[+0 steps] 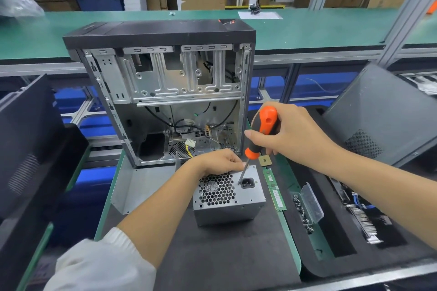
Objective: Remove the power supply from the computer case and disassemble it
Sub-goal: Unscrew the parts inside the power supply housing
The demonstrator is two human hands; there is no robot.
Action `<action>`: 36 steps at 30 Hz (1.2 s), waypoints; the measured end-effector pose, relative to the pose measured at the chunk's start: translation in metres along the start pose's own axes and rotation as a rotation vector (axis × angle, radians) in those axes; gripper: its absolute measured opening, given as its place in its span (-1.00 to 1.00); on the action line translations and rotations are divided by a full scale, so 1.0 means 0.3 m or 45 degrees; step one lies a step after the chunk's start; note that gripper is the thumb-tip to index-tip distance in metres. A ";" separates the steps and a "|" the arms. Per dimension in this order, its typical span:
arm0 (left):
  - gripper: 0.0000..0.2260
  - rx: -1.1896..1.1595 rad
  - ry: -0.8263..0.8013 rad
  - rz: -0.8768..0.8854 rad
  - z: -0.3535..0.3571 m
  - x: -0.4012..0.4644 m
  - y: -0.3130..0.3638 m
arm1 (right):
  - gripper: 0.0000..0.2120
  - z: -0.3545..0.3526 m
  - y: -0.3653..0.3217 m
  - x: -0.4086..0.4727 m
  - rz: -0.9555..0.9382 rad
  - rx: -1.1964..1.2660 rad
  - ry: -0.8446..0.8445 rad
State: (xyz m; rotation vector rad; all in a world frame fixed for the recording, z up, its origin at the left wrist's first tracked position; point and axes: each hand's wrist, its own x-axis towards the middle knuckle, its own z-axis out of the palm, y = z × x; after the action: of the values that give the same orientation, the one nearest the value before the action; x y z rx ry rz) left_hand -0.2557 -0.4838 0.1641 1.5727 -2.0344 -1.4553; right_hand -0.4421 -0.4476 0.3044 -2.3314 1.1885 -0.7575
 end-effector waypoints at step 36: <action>-0.73 0.036 0.057 -0.021 0.015 0.001 0.019 | -0.69 -0.027 -0.230 0.104 -1.202 -1.772 -1.002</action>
State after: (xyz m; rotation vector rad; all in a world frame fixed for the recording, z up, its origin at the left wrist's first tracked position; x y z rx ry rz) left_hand -0.2623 -0.4817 0.1661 1.6213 -2.0304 -1.3905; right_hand -0.3904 -0.4364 0.3594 -3.6520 0.0318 1.1996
